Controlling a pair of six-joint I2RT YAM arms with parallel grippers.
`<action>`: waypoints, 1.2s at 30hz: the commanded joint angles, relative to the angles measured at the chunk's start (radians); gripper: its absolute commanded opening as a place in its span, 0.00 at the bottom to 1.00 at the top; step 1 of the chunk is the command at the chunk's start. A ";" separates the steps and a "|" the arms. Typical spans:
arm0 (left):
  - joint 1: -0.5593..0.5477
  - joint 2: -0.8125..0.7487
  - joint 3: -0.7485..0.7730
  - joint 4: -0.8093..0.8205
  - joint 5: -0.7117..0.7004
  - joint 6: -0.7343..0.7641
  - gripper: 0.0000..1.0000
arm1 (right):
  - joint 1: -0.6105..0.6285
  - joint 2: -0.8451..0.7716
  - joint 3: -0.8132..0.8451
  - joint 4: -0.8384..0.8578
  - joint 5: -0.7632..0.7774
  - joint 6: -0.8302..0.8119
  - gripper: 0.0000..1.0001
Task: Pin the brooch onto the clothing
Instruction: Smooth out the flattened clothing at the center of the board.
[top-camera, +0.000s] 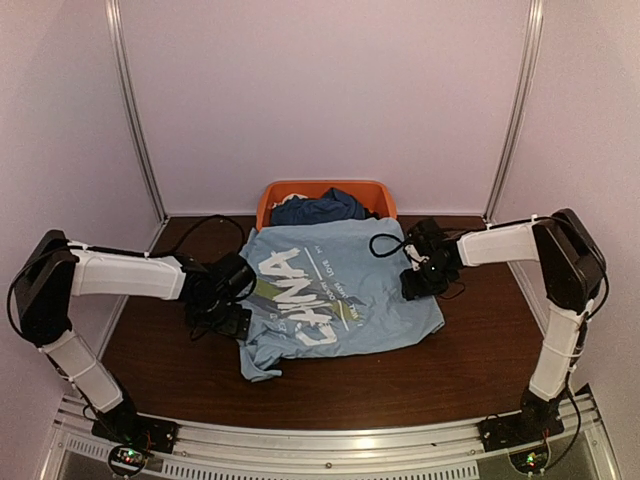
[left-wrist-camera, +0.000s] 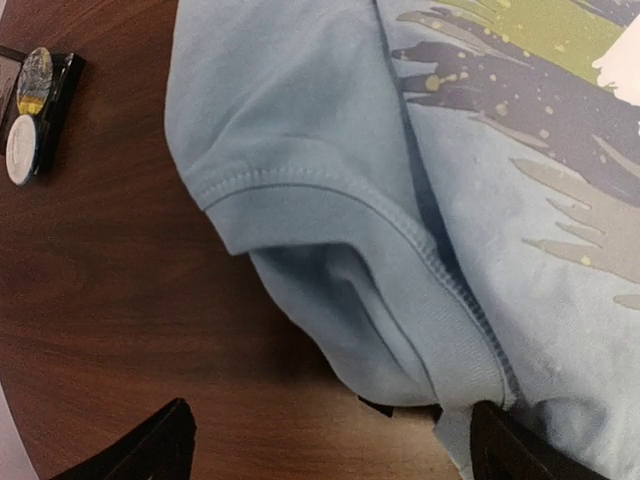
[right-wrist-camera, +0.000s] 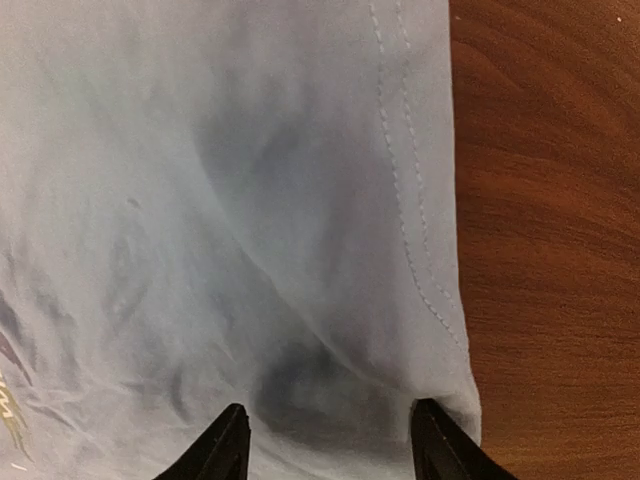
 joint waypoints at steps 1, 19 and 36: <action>0.008 0.052 0.062 0.057 0.018 0.021 0.97 | -0.047 -0.028 -0.055 0.020 0.010 0.067 0.19; 0.024 0.177 0.116 -0.090 -0.081 0.018 0.98 | -0.193 -0.109 -0.197 0.030 0.106 0.205 0.23; 0.116 0.055 0.277 -0.106 -0.136 0.140 0.98 | -0.104 -0.343 -0.198 -0.024 0.085 0.126 0.33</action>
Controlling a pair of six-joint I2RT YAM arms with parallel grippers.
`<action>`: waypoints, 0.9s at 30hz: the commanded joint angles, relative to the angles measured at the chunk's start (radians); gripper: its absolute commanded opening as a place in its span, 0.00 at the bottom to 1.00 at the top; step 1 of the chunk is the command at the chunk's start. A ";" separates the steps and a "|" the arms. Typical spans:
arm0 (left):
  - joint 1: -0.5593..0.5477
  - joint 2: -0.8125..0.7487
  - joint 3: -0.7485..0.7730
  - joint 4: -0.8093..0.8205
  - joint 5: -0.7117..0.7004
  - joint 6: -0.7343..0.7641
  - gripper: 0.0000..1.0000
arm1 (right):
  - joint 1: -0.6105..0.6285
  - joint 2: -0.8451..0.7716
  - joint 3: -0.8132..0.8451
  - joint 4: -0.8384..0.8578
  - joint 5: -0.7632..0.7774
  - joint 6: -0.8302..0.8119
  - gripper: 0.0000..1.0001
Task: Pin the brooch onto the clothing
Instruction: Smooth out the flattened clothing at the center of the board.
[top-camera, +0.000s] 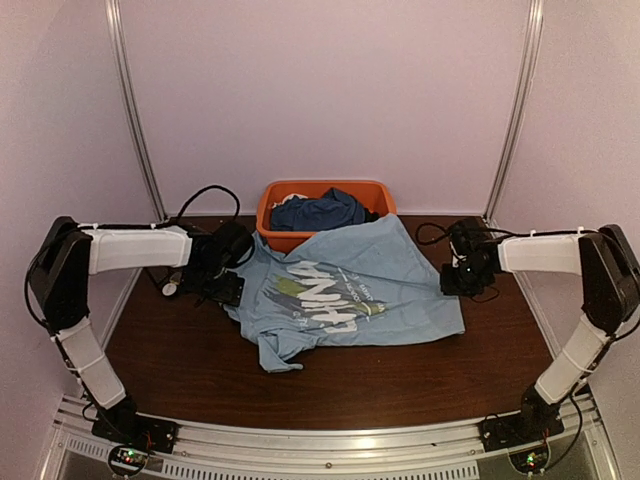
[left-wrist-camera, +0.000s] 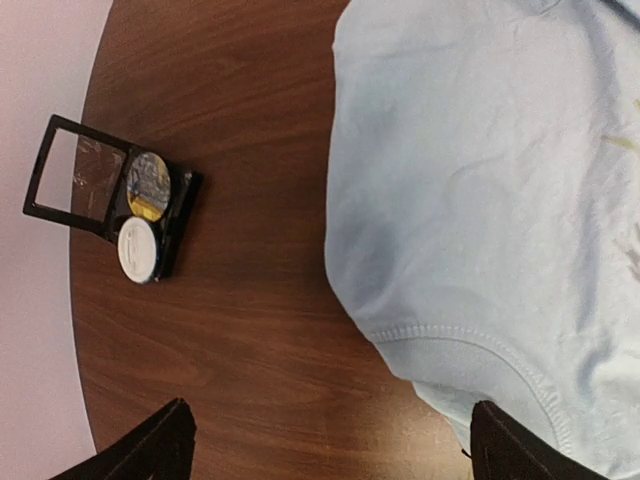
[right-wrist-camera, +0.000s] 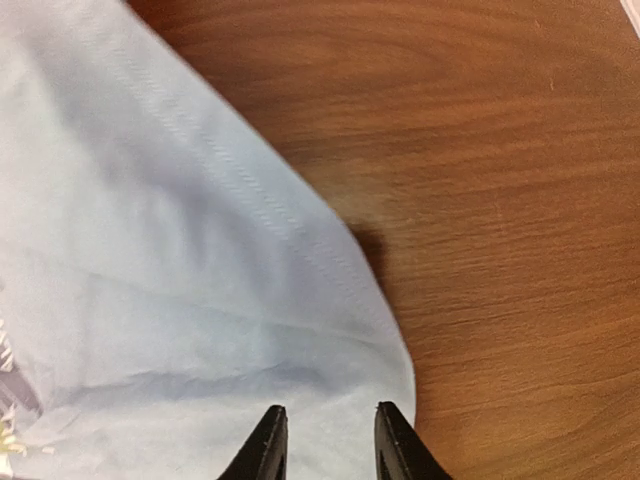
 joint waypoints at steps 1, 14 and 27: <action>-0.014 -0.134 0.014 0.022 0.042 0.070 0.98 | 0.084 -0.146 0.036 -0.055 0.013 -0.076 0.36; -0.261 -0.331 -0.205 0.048 0.189 -0.043 0.98 | 0.177 -0.297 0.089 -0.185 0.015 -0.267 0.51; -0.337 -0.484 -0.329 0.233 0.334 -0.194 0.98 | 0.198 -0.295 -0.003 -0.110 0.017 -0.245 0.58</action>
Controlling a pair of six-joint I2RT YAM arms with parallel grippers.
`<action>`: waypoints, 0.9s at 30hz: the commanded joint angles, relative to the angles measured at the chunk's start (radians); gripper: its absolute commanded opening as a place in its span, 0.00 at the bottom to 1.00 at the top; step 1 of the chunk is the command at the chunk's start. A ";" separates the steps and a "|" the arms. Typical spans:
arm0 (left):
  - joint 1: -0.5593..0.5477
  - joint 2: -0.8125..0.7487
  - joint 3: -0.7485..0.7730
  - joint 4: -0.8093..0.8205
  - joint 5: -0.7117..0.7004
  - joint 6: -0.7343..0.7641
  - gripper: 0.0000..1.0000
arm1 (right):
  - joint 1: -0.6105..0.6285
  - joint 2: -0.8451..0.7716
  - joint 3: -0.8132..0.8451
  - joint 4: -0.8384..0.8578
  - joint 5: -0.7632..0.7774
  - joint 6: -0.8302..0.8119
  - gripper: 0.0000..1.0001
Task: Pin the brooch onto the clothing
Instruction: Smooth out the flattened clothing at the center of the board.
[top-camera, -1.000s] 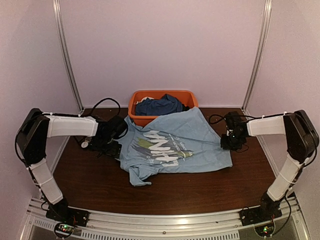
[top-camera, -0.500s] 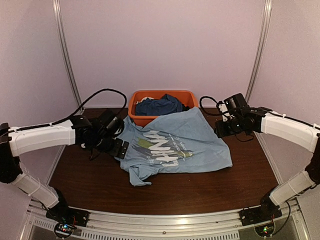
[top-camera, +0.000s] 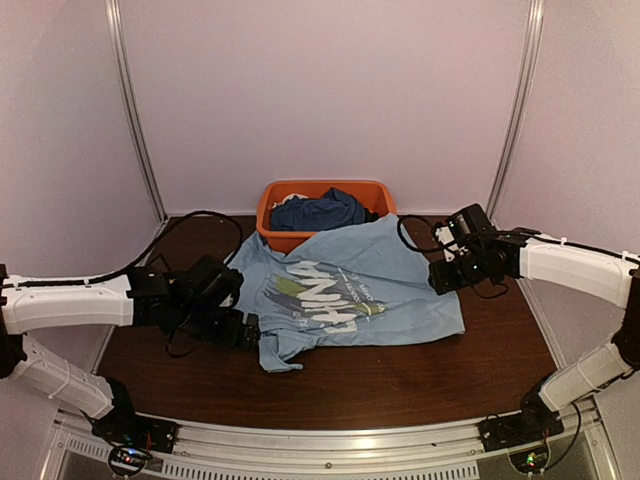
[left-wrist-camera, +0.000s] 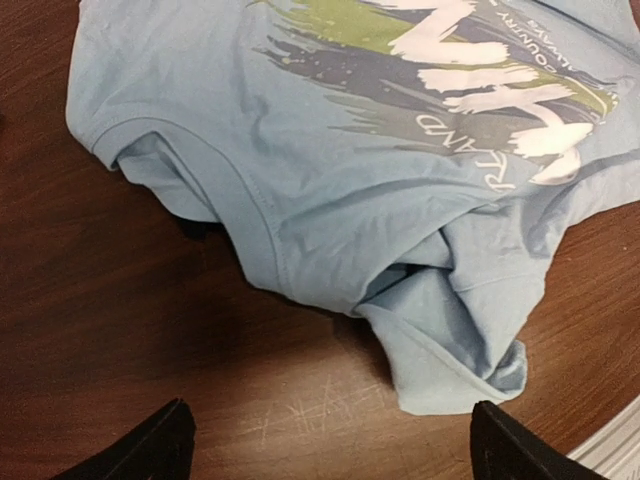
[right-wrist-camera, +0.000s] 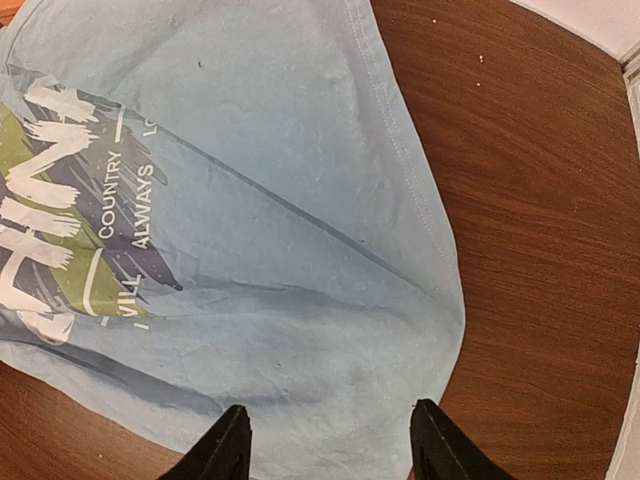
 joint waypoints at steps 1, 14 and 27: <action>-0.035 0.010 0.030 0.066 0.028 -0.038 0.98 | 0.008 -0.020 -0.020 0.033 0.009 0.000 0.60; -0.066 -0.003 -0.010 0.108 0.086 -0.146 0.98 | 0.006 -0.101 -0.040 0.053 0.019 0.011 0.83; -0.088 -0.127 -0.112 0.140 0.120 -0.210 0.98 | 0.008 -0.120 -0.081 0.157 0.015 0.069 1.00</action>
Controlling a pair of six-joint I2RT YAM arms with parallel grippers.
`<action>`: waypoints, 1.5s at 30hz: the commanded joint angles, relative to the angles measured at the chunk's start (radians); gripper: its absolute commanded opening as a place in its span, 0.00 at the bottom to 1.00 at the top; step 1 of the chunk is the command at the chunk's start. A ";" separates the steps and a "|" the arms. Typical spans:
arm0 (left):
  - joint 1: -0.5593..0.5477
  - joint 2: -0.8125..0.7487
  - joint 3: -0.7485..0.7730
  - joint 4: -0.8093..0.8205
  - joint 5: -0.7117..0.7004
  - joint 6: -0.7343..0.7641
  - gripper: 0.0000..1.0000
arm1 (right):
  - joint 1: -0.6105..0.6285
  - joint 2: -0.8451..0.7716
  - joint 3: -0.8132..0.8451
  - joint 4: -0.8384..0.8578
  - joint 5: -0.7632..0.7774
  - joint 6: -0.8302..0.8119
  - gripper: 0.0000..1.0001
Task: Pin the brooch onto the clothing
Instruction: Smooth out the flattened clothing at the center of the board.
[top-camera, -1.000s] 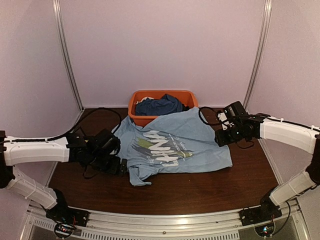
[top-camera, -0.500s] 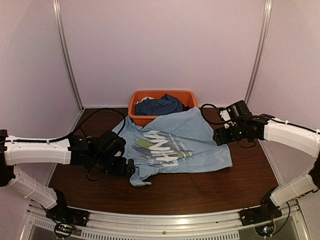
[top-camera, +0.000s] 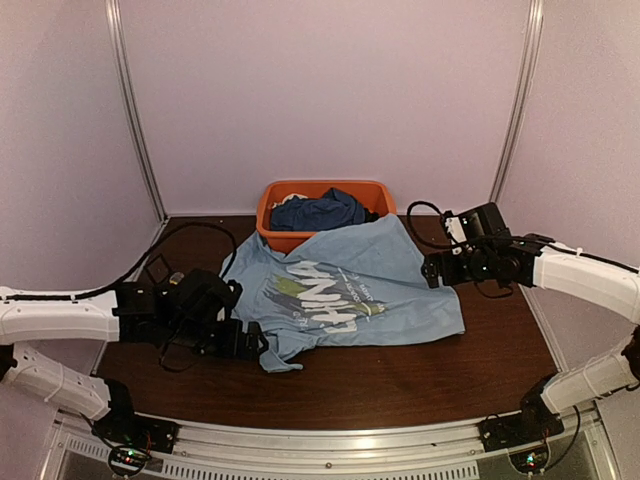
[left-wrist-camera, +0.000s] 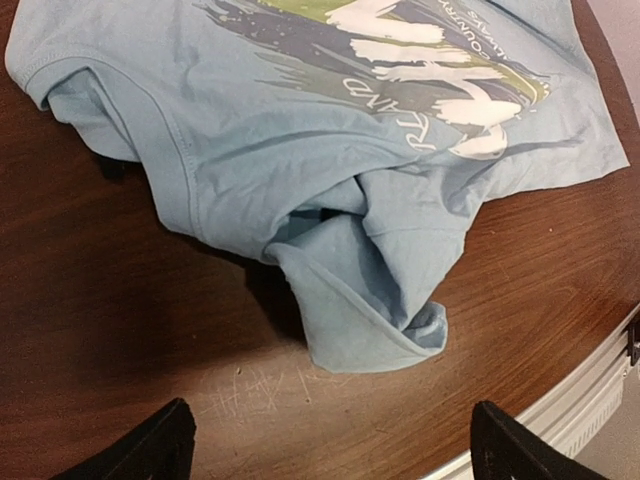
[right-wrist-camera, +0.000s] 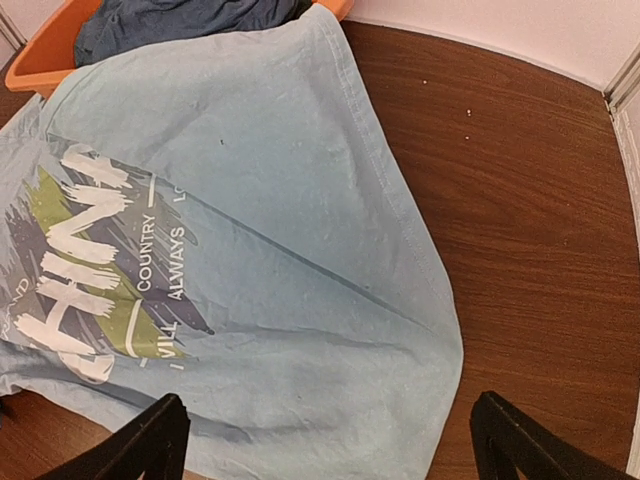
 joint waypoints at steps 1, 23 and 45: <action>-0.005 -0.034 -0.028 0.042 0.028 -0.049 0.98 | 0.008 -0.018 -0.022 0.044 0.021 0.024 1.00; -0.028 0.031 -0.071 0.119 -0.025 -0.178 0.92 | 0.006 -0.103 -0.116 0.083 0.002 0.036 1.00; -0.007 0.289 0.068 0.144 -0.105 -0.111 0.80 | 0.009 -0.091 -0.118 0.085 -0.015 0.012 0.97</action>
